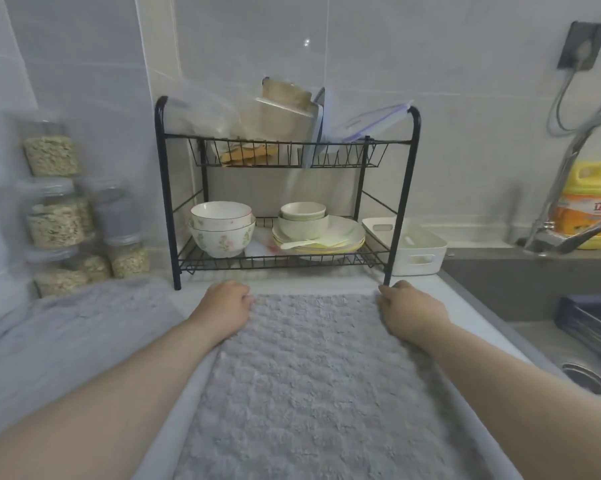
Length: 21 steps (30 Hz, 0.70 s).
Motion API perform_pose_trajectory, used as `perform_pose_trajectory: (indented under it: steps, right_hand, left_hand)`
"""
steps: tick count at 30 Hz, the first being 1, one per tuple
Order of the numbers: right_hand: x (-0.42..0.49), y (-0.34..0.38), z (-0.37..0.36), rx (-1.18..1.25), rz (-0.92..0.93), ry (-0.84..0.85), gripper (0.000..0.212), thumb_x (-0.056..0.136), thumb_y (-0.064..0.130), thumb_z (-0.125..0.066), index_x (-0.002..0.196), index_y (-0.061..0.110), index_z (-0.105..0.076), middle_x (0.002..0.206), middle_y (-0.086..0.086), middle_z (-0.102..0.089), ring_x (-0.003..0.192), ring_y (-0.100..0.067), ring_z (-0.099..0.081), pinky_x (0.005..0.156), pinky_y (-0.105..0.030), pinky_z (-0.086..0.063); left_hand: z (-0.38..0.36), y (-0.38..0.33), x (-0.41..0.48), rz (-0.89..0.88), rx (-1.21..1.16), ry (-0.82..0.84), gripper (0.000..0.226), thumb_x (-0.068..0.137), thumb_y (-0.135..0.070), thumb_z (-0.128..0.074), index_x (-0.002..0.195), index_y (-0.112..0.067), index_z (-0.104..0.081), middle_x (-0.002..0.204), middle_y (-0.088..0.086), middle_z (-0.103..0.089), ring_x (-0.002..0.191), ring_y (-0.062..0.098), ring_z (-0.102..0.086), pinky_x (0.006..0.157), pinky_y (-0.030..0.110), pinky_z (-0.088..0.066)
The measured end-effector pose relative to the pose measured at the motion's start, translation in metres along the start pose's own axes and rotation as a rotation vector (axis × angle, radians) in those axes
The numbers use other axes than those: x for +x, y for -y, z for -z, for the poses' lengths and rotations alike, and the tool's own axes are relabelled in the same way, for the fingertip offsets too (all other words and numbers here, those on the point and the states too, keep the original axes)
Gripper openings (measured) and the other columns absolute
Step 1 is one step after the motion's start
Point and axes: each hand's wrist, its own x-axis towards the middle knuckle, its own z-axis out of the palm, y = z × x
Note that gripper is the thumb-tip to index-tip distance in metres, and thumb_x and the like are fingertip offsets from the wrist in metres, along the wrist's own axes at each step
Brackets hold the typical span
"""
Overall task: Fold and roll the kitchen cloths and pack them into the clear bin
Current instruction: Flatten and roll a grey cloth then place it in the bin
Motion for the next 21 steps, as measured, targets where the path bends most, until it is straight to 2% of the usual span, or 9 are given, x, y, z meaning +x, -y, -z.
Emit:
perform_pose_trajectory:
  steps: [3, 5, 7, 10, 13, 15, 18, 21]
  right_hand:
    - [0.009, -0.003, -0.006, 0.020, 0.000, -0.046, 0.030, 0.098, 0.037, -0.032, 0.112, 0.028, -0.057, 0.118, -0.002, -0.050, 0.103, -0.029, -0.057, 0.078, -0.035, -0.043]
    - [0.010, -0.007, -0.010, 0.105, -0.010, -0.138, 0.024, 0.095, 0.034, -0.040, 0.109, 0.027, -0.060, 0.111, 0.001, -0.054, 0.097, -0.027, -0.058, 0.075, -0.032, -0.043]
    - [0.009, -0.007, -0.012, 0.181, -0.014, -0.212, 0.017, 0.092, 0.028, -0.045, 0.099, 0.026, -0.060, 0.094, 0.004, -0.061, 0.082, -0.024, -0.059, 0.069, -0.029, -0.044]
    - [0.002, -0.006, -0.005, 0.348, 0.001, -0.197, 0.011, 0.090, 0.017, -0.050, 0.087, 0.024, -0.058, 0.073, 0.006, -0.066, 0.064, -0.018, -0.063, 0.058, -0.027, -0.047]
    - [-0.007, -0.007, 0.013, 0.507, 0.002, -0.271, 0.010, 0.089, 0.014, -0.058, 0.086, 0.021, -0.064, 0.085, 0.001, -0.068, 0.081, -0.022, -0.061, 0.066, -0.029, -0.043]
    - [-0.012, -0.008, 0.030, 0.562, 0.008, -0.307, 0.008, 0.088, 0.015, -0.061, 0.084, 0.020, -0.066, 0.087, 0.000, -0.067, 0.085, -0.022, -0.060, 0.071, -0.031, -0.045]
    - [-0.031, -0.010, 0.050, 0.587, 0.031, -0.302, 0.013, 0.088, 0.014, -0.062, 0.077, 0.021, -0.064, 0.083, 0.002, -0.067, 0.080, -0.020, -0.060, 0.070, -0.031, -0.047]
    - [-0.063, -0.016, 0.061, 0.650, 0.042, -0.293, 0.018, 0.087, 0.012, -0.060, 0.072, 0.022, -0.063, 0.079, 0.002, -0.067, 0.066, -0.021, -0.061, 0.066, -0.035, -0.053]
  left_hand:
    - [-0.008, 0.007, 0.008, -0.003, 0.010, -0.042, 0.025, 0.095, -0.017, -0.047, 0.094, -0.002, -0.067, 0.102, 0.011, -0.059, 0.101, 0.029, -0.051, 0.083, 0.031, -0.038]
    - [-0.007, 0.005, 0.008, -0.001, -0.045, -0.104, 0.014, 0.091, -0.012, -0.053, 0.090, -0.008, -0.066, 0.096, 0.007, -0.060, 0.093, 0.025, -0.053, 0.072, 0.029, -0.037]
    - [-0.007, 0.004, 0.006, 0.022, -0.114, -0.144, 0.007, 0.087, -0.008, -0.056, 0.086, -0.014, -0.060, 0.087, 0.003, -0.058, 0.082, 0.021, -0.053, 0.060, 0.028, -0.035]
    - [-0.003, -0.001, -0.002, 0.017, -0.162, -0.165, 0.018, 0.084, -0.003, -0.057, 0.075, -0.019, -0.055, 0.079, -0.001, -0.058, 0.073, 0.018, -0.052, 0.054, 0.026, -0.035]
    - [0.016, -0.009, -0.009, -0.016, -0.207, -0.200, 0.021, 0.082, -0.007, -0.065, 0.072, -0.023, -0.056, 0.079, -0.004, -0.059, 0.074, 0.015, -0.053, 0.058, 0.023, -0.036]
    - [0.032, -0.016, -0.013, -0.005, -0.244, -0.234, 0.017, 0.082, -0.010, -0.068, 0.075, -0.022, -0.059, 0.081, -0.003, -0.060, 0.075, 0.015, -0.053, 0.059, 0.024, -0.035]
    - [0.051, -0.025, -0.031, -0.017, -0.234, -0.235, 0.015, 0.082, -0.009, -0.067, 0.077, -0.022, -0.062, 0.079, -0.005, -0.063, 0.073, 0.014, -0.058, 0.060, 0.025, -0.039]
    - [0.062, -0.030, -0.063, -0.019, -0.257, -0.214, 0.020, 0.080, -0.003, -0.062, 0.071, -0.021, -0.063, 0.071, -0.007, -0.064, 0.072, 0.018, -0.064, 0.059, 0.022, -0.042]
